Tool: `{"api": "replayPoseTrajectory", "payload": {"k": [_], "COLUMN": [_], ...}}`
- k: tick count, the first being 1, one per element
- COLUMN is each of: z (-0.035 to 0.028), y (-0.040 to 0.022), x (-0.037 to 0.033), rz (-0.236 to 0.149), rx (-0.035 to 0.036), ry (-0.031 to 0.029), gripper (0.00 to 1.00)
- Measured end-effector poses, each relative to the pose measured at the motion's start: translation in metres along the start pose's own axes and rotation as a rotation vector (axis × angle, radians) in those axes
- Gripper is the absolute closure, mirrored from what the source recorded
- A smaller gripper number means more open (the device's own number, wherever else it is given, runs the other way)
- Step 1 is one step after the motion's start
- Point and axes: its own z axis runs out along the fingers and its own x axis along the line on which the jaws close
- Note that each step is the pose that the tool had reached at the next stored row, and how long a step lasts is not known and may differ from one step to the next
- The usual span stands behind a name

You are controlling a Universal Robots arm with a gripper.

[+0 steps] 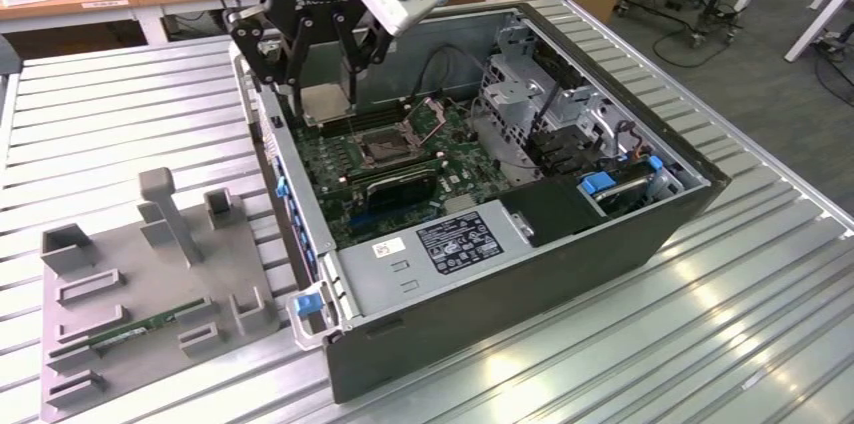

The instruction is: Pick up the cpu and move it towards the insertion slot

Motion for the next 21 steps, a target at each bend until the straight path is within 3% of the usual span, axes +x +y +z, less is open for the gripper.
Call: {"api": "replayPoseTrajectory", "payload": {"k": [21], "z": [0.0001], "y": [-0.0008], "x": [-0.0412], "rz": [0.0], "rx": [-0.0001], "ry": [0.0], "gripper": [0.45]}}
